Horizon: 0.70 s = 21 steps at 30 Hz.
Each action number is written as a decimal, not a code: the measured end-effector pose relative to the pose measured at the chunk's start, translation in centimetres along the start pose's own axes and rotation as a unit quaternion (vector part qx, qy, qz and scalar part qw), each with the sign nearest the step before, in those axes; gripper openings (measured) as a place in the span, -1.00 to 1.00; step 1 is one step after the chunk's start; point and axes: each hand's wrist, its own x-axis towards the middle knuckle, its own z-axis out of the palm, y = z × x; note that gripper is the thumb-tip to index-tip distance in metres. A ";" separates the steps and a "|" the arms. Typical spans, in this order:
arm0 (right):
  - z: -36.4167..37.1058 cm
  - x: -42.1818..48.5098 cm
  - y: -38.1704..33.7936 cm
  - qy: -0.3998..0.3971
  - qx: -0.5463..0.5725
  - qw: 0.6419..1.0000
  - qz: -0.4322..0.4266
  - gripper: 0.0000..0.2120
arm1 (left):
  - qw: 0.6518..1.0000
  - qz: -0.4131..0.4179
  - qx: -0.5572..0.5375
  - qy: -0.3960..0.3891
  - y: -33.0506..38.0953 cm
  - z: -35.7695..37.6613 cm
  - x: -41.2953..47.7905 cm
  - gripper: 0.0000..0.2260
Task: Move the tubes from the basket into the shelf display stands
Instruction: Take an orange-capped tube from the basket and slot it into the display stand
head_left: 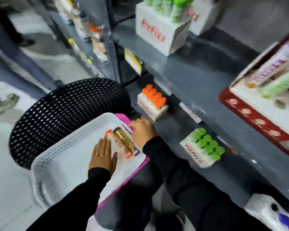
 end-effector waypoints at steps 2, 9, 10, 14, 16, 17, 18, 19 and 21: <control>2.6 1.7 -0.8 -0.052 -0.018 0.998 0.010 -0.56 | 0.998 -0.066 0.015 -0.016 -2.9 1.4 -1.6 -0.24; 11.4 6.7 -1.5 -0.130 -0.145 0.981 0.002 -0.73 | 0.983 -0.173 0.003 -0.060 -6.0 5.2 -3.6 -0.29; 12.3 7.2 -1.8 -0.119 -0.174 0.977 0.005 -0.70 | 0.984 -0.171 0.009 -0.057 -6.1 5.5 -3.8 -0.31; 15.3 8.6 -2.1 -0.083 -0.251 0.964 0.008 -0.63 | 0.982 -0.175 0.026 -0.067 -6.5 6.0 -4.1 -0.38; 16.0 8.9 -2.3 -0.073 -0.261 0.963 0.011 -0.69 | 0.982 -0.175 0.029 -0.061 -6.6 6.2 -4.2 -0.40; 16.0 9.0 -2.3 -0.072 -0.254 0.964 0.015 -0.70 | 0.982 -0.176 0.030 -0.062 -6.6 6.2 -4.2 -0.40; 16.0 8.9 -2.5 -0.075 -0.243 0.967 0.016 -0.71 | 0.981 -0.179 0.032 -0.064 -6.6 6.2 -4.2 -0.41; 15.7 8.8 -2.7 -0.080 -0.229 0.970 0.017 -0.72 | 0.980 -0.183 0.031 -0.070 -6.6 6.3 -4.2 -0.41; 14.6 8.5 -3.3 -0.090 -0.196 0.976 0.018 -0.73 | 0.978 -0.189 0.025 -0.078 -6.5 6.3 -4.3 -0.42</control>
